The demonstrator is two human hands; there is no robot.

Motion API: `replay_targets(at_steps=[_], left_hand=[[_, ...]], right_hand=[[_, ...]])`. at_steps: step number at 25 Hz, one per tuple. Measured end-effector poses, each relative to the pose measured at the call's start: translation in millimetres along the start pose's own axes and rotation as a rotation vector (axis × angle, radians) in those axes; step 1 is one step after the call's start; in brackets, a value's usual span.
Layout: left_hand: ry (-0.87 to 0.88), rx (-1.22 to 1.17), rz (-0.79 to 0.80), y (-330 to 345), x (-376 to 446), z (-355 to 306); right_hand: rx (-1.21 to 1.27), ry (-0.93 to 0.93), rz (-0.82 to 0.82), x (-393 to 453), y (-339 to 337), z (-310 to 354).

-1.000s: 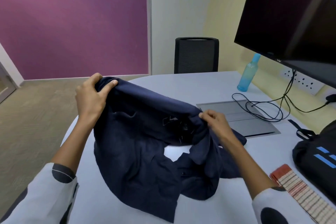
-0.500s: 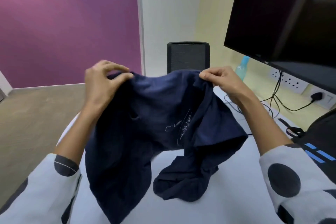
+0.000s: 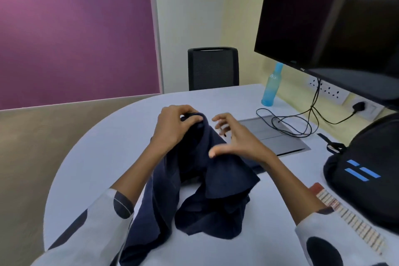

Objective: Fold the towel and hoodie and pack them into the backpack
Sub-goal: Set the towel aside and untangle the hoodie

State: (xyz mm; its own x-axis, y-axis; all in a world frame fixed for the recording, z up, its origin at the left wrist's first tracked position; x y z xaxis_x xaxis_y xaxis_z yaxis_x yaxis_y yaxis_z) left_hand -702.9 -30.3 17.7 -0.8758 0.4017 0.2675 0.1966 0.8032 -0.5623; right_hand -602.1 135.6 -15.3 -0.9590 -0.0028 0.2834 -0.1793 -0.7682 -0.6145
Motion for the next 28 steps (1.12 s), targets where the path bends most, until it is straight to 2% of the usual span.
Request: replay_targets(at_steps=[2,3,4,6,8,10,14,17,19,23,25,27,28], left_hand=[[-0.045,-0.078,-0.082,-9,1,5],[-0.066,-0.116,-0.106,-15,2,8],[-0.085,-0.142,-0.123,-21,3,12],[-0.117,-0.163,-0.133,-33,4,18],[-0.136,-0.193,-0.076,-41,2,17],[-0.120,-0.246,0.028,-44,-5,3],[-0.004,-0.326,0.127,-36,-17,-42],[0.005,-0.300,0.067,-31,-16,-52],[-0.046,-0.277,-0.007,-30,-10,-45],[-0.185,-0.280,-0.111,-31,-1,-17],[-0.259,-0.291,-0.179,-33,3,-2],[-0.313,-0.312,-0.226,-34,7,8],[-0.331,-0.326,-0.233,-33,9,11]], right_hand=[[-0.343,0.192,0.249,-20,7,-28],[-0.427,0.293,0.298,-29,3,-40],[-0.393,0.360,0.254,-36,-5,-48],[-0.120,0.404,0.062,-45,-32,-52],[0.126,0.354,-0.158,-47,-67,-44],[0.233,0.299,-0.341,-39,-96,-40],[0.150,0.259,-0.578,3,-116,-52],[0.151,0.324,-0.690,36,-100,-59],[0.291,0.351,-0.659,50,-72,-64],[0.476,0.306,-0.444,45,-8,-65],[0.391,0.246,-0.465,27,17,-56],[0.171,0.148,-0.555,3,43,-44],[0.033,0.095,-0.540,-8,59,-36]])
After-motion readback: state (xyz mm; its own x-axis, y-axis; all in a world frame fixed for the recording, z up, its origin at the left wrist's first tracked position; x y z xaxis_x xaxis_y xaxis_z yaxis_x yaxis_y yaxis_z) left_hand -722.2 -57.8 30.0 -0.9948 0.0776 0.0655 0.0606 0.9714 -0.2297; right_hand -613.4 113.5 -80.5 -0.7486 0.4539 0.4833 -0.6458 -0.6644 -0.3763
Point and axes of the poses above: each hand's wrist, its own x-axis towards the middle knuckle, its own y-axis out of the palm, z = x × y, the point moved 3 cm from there along x, towards the middle knuckle, and after that the axes turned 14 degrees about -y, right-handed, at the moved point
